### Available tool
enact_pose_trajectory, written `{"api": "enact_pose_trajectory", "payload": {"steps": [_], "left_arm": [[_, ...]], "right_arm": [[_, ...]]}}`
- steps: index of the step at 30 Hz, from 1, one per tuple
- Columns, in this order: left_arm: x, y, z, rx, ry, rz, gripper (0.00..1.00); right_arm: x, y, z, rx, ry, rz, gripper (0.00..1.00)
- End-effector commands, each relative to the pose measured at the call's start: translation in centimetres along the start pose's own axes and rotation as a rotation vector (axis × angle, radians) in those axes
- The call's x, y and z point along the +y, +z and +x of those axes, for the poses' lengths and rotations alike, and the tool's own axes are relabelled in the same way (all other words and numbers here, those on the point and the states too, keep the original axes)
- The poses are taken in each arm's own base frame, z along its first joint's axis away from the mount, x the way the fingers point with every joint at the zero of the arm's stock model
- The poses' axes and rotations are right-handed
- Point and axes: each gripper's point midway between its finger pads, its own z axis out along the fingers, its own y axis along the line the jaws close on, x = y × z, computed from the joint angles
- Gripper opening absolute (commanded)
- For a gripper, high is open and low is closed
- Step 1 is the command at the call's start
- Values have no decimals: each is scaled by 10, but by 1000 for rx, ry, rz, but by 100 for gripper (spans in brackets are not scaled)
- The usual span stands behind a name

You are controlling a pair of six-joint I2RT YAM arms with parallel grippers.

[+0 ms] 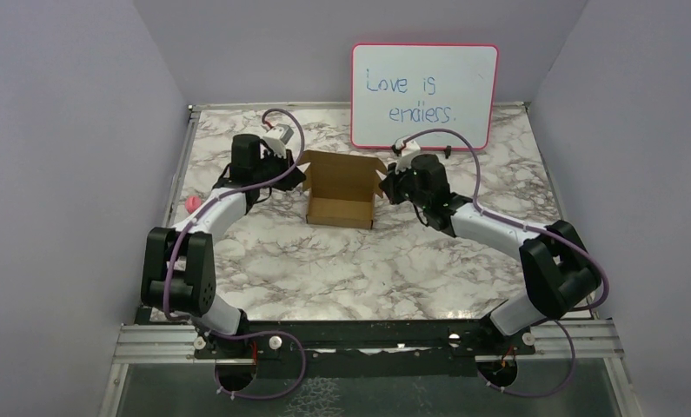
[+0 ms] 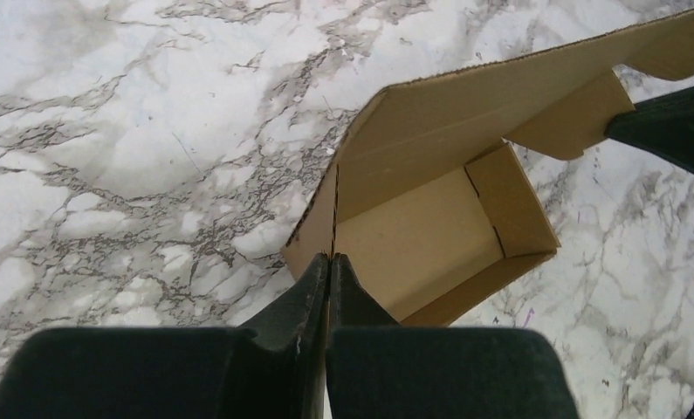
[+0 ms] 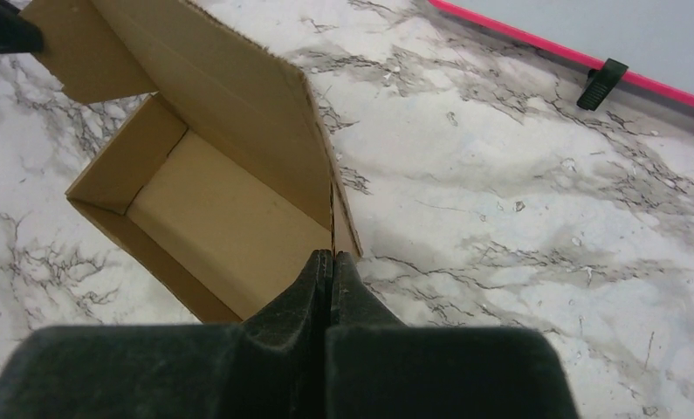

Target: Fold the paper box

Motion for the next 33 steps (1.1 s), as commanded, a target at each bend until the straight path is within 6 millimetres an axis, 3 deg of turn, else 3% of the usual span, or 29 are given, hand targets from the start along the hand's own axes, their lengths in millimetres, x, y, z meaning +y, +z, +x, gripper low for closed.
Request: {"api": "enact_pose_trajectory", "payload": {"steps": [1,16,23,33], "left_arm": [[-2,-2,-13,-103,-46,-180,1],[-26,-14,-11,-280,-114,-382,1],[-34,-9,5,-299,-136,-379,1],[-42,-13,10,-341,-118,-414,1]], "right_arm": [[-4,-5,-14,-39,28,113,1],[1,-9,-23,-93,76,288,1],[6,-1,-13,-92,144,311,1],[5,5,-4,-96,144,386,1]]}}
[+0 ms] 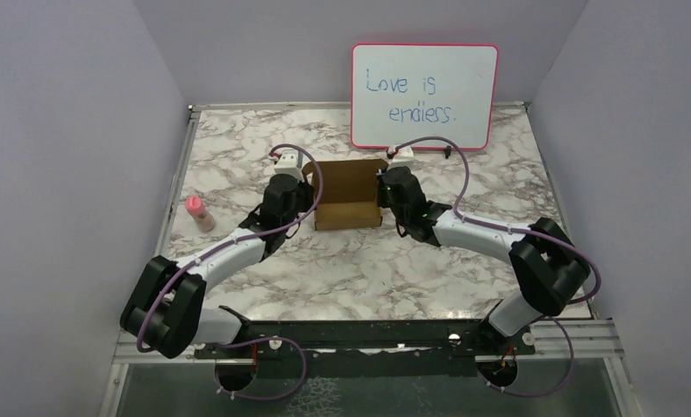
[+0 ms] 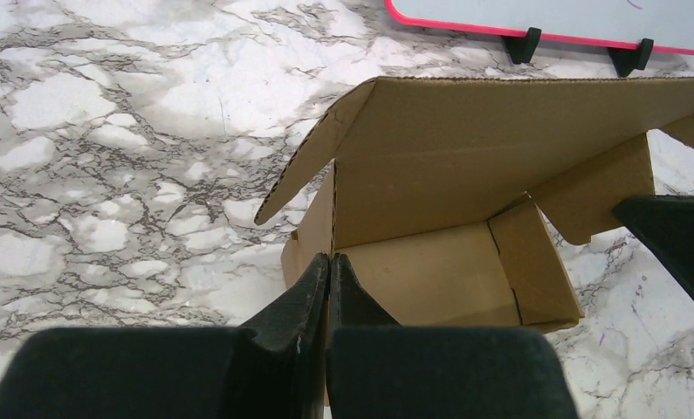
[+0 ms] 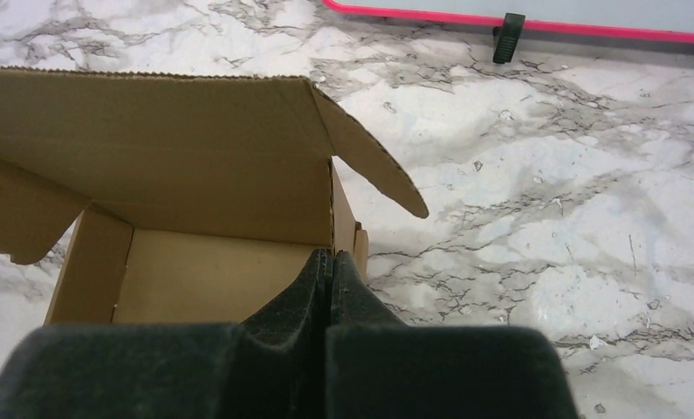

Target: Fold the paper box

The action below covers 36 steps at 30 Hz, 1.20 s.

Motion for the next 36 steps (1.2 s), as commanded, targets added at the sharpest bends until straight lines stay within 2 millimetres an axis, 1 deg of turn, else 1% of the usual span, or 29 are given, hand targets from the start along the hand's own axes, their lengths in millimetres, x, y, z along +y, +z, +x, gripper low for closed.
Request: {"api": "enact_pose_trajectory", "payload": {"steps": [1,6,16,21,30,36], "left_arm": [[-3,-6,-13,-86,-31,-12,1],[-4,-10,-2,-94,-46,-9,1],[-6,-19,7,-113,-61,-5,1],[-8,-23,11,-113,-106,2,1],[-19,-22,12,-143,-186,-32,1],[-20,-21,17,-162,-198,-85,1]], "right_arm": [[3,3,-6,-34,29,52,1],[1,1,0,-50,11,98,1],[-4,-5,18,-54,8,111,1],[-4,-6,25,-46,7,114,1],[-1,-10,31,-62,13,129,1],[-3,-11,37,-53,-8,135,1]]}}
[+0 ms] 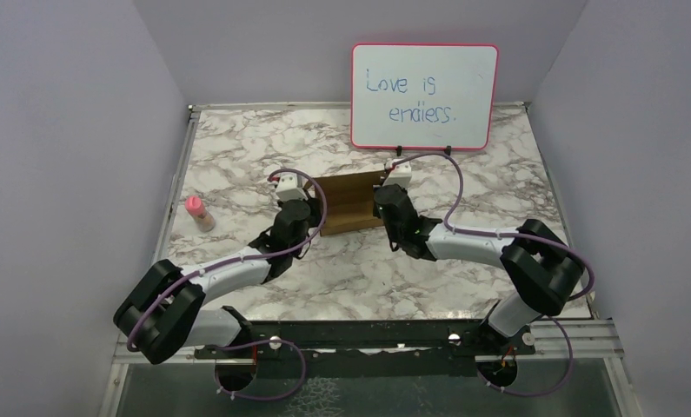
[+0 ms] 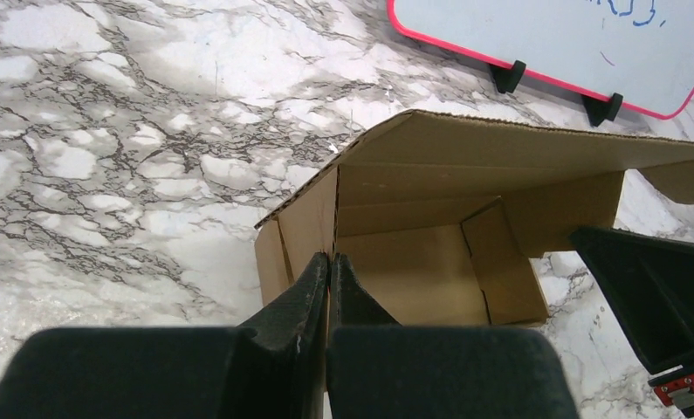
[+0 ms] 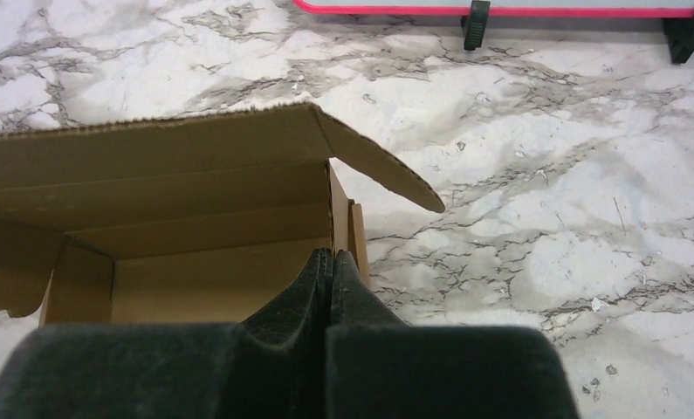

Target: Fold the paper box

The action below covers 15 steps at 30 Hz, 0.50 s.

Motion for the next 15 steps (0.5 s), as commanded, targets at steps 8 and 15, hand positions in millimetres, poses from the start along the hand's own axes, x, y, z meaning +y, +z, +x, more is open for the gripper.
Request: {"api": "enact_pose_trajectory", "payload": {"steps": [8,15], "left_arm": [[-3,-2,8,-36,-64,-42,3],[7,-8,25,-3,-46,-50,5]], "right_arm": [[-10,-7,23,21,-37,11,1],[-11,-11,34,37,-34,-16,1]]}}
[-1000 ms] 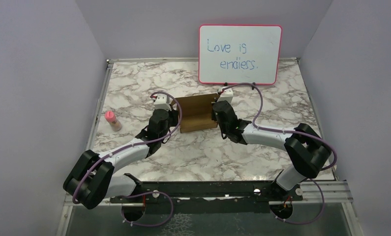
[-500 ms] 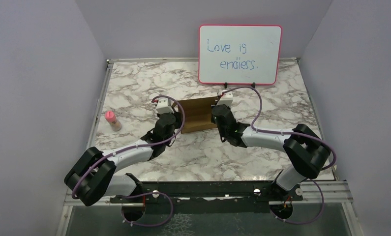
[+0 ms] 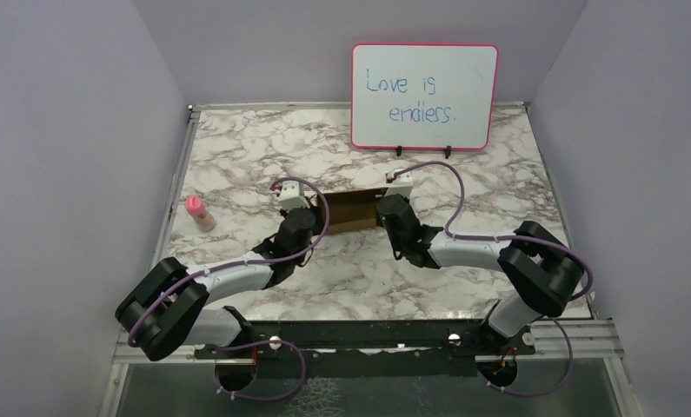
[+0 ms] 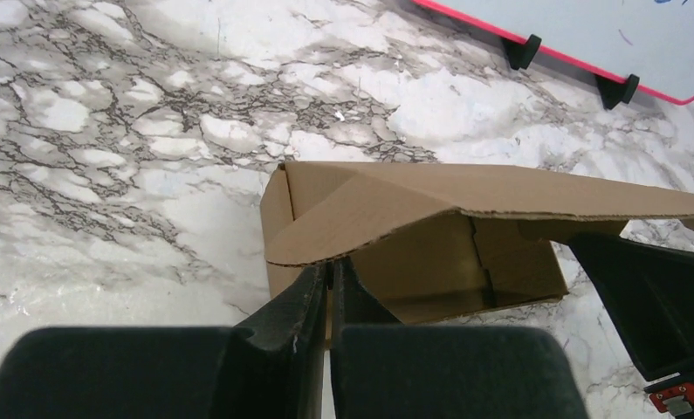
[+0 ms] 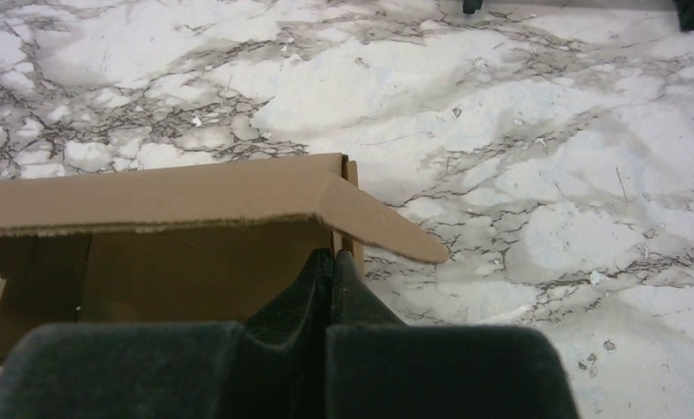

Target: Fold the paper box

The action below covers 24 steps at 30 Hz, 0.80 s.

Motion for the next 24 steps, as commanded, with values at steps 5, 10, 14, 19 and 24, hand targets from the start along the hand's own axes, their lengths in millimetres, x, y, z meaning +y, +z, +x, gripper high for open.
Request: {"api": "enact_pose_trajectory", "payload": {"steps": [5,10,14,19,24], "left_arm": [[11,-8,16,19,-18,-7,9],[15,-12,22,36,-28,-1,17],[13,-18,23,45,-45,26,33],[10,-32,17,37,-65,82,48],[13,-51,16,59,-79,118,57]], "right_arm": [[-5,-9,19,44,-5,-20,3],[-7,-13,22,51,1,-30,10],[-6,-17,24,62,5,-49,19],[-11,-27,22,82,6,-53,35],[-20,-42,18,93,12,-60,51]]}}
